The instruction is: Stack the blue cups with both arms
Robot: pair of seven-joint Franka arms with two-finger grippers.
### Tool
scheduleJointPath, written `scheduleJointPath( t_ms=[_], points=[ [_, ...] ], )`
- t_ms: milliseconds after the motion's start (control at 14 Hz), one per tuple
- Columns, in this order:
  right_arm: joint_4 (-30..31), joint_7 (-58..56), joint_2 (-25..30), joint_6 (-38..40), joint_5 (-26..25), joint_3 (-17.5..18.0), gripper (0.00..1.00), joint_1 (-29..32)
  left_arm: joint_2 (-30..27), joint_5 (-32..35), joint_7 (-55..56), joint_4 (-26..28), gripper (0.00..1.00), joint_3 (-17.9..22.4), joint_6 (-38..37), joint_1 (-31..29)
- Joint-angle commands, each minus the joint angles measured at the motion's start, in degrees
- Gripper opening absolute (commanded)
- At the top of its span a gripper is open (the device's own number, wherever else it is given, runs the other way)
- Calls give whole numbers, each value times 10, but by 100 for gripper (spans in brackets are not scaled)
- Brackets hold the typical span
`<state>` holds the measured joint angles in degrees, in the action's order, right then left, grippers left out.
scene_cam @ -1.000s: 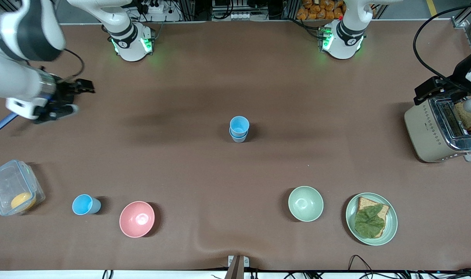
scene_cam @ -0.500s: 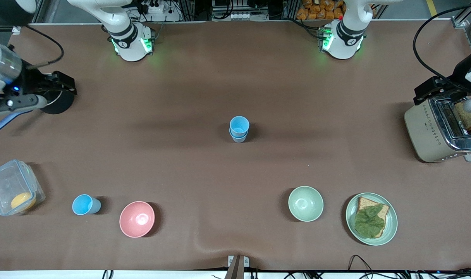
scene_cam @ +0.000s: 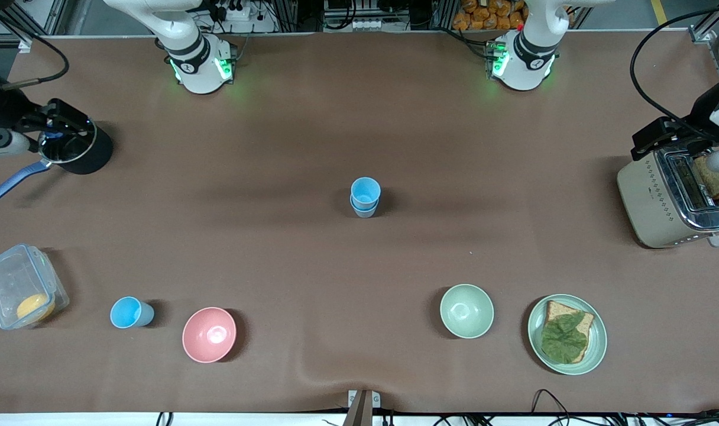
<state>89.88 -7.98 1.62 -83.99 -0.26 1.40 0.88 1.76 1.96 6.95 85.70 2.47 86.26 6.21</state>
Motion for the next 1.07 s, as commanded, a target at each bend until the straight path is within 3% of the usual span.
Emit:
scheduleJointPath(
  t_ms=[0, 1000],
  points=[
    [-31, 21, -10, 29, -1, 10, 100, 14, -4, -17, -12, 2, 100, 3, -7, 2],
    [-31, 43, -9, 29, 1, 10, 100, 13, 2, -14, -24, -7, 100, 3, -7, 9]
  ],
)
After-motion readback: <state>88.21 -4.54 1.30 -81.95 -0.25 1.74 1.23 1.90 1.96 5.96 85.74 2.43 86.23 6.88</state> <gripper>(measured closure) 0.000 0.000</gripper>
